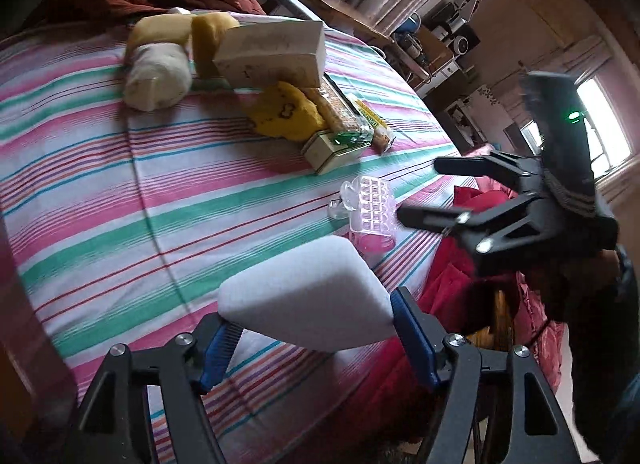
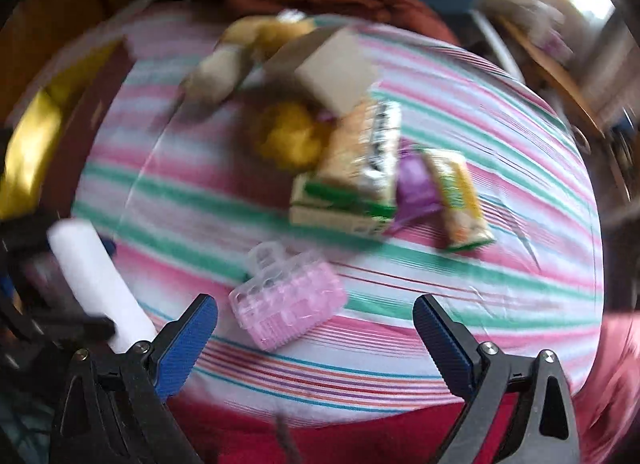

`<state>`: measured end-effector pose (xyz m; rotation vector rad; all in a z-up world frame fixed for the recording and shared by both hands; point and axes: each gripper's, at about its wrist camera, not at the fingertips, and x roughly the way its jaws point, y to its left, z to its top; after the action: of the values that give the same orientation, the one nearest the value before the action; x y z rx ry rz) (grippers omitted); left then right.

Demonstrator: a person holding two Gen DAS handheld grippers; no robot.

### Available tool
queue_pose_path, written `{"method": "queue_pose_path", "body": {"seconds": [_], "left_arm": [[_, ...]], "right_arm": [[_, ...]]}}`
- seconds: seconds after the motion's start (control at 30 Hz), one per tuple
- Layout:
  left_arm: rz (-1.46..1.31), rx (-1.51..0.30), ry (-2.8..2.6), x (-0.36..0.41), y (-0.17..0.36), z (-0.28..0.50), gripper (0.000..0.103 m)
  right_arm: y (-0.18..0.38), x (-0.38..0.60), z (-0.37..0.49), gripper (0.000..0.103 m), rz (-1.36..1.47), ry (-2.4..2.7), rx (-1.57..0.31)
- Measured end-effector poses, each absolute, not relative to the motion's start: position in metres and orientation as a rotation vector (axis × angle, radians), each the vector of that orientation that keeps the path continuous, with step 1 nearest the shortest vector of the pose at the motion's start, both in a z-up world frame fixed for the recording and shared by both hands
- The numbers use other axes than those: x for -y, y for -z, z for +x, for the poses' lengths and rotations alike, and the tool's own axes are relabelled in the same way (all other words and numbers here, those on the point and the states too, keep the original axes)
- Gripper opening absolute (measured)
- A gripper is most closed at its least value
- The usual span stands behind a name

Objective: Organize objects
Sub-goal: 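Grasp the pink hair roller with the right gripper while the left gripper holds the soap, then carry soap and roller to the gold tray and release both grippers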

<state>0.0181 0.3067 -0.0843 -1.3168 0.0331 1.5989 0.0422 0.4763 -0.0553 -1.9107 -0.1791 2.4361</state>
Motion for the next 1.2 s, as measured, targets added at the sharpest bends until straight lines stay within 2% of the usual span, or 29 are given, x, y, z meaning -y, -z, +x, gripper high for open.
{"method": "queue_pose_path", "body": {"seconds": [0.23, 0.3, 0.33, 0.37, 0.53, 0.77, 1.0, 1.2], "left_arm": [[-1.283, -0.039, -1.629, -0.297, 0.076, 0.02, 0.072], [-1.274, -0.037, -1.633, -0.295, 0.074, 0.02, 0.072], [-1.266, -0.039, -1.638, -0.294, 0.074, 0.02, 0.072], [-1.257, -0.041, -1.641, -0.293, 0.072, 0.02, 0.072], [-1.212, -0.055, -1.667, -0.285, 0.063, 0.023, 0.072], [-1.142, -0.054, -1.79, -0.259, 0.041, 0.019, 0.072], [-1.058, -0.052, -2.089, -0.202, 0.008, -0.001, 0.072], [-1.02, -0.092, -2.408, -0.136, -0.003, -0.027, 0.073]], "right_arm": [[0.075, -0.462, 0.029, 0.099, -2.065, -2.334, 0.416], [0.079, -0.461, 0.029, 0.085, -2.098, -2.309, 0.446], [0.081, -0.462, 0.03, 0.071, -2.102, -2.307, 0.447], [0.082, -0.464, 0.031, 0.07, -2.104, -2.304, 0.439], [0.068, -0.474, 0.042, 0.07, -2.023, -2.367, 0.325], [0.017, -0.463, 0.054, 0.07, -1.776, -2.566, 0.178], [-0.008, -0.412, 0.007, 0.07, -1.576, -2.752, -0.024], [-0.007, -0.341, -0.042, 0.07, -1.597, -2.873, -0.165]]}}
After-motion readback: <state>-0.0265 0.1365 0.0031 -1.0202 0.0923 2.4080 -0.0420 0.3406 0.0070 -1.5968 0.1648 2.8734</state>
